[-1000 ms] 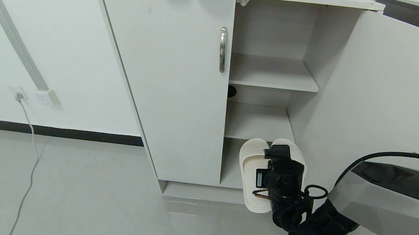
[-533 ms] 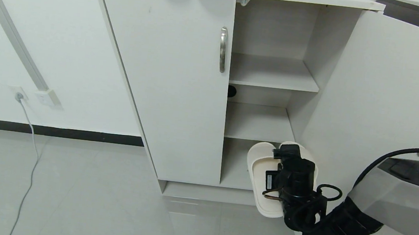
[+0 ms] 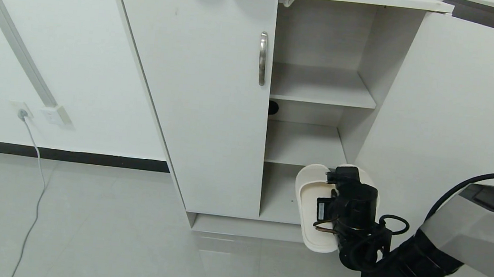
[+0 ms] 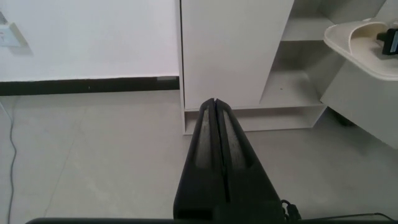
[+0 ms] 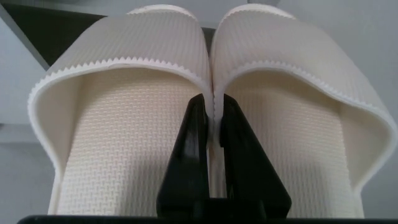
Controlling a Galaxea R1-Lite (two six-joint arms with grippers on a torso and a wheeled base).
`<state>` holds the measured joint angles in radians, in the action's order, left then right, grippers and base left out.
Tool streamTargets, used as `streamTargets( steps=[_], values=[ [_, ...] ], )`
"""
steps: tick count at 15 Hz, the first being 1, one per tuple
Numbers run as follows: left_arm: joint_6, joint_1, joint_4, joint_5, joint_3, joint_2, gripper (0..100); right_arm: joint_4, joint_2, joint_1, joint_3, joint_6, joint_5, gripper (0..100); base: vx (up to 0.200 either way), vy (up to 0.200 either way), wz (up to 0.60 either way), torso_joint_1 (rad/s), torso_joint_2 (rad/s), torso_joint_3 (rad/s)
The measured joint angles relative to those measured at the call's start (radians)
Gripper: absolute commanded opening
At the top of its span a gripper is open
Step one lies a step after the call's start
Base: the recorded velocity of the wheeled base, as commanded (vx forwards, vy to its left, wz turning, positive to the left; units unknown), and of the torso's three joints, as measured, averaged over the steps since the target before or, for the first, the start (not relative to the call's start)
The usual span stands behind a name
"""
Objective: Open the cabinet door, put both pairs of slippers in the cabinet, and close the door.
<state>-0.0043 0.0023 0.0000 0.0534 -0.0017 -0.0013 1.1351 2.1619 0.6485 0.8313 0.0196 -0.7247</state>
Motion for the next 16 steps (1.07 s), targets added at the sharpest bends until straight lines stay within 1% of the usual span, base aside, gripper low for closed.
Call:
streamTargets(
  steps=[2,4,7,9,14,16],
  values=[
    [-0.002,0.000,0.000,-0.012,0.000,0.000,0,0.001,0.000,0.022,0.012,0.006,0.005,0,0.000,0.000,0.00,0.000,0.00,0.000],
    [-0.003,0.000,0.000,-0.014,0.000,0.000,0,0.002,0.015,0.039,0.059,0.025,0.008,0,0.000,0.000,0.00,0.000,0.00,0.000],
    [-0.003,0.001,0.000,-0.013,0.000,0.000,0,0.001,0.091,0.046,0.193,0.044,0.023,0,0.000,0.000,0.00,0.000,0.00,0.000],
    [-0.003,0.001,0.000,-0.013,0.000,0.000,0,-0.001,0.151,0.044,0.254,0.060,0.077,0,0.000,0.000,0.00,0.000,0.00,0.000],
    [-0.002,0.000,0.000,-0.012,0.000,0.000,0,0.000,0.193,0.012,0.275,0.070,0.089,0,0.000,0.000,0.00,0.000,0.00,0.000],
    [-0.001,0.000,0.001,-0.011,0.000,0.000,0,0.003,0.193,0.009,0.268,0.070,0.089,0,0.200,0.000,0.00,0.005,0.00,0.005]
  ],
)
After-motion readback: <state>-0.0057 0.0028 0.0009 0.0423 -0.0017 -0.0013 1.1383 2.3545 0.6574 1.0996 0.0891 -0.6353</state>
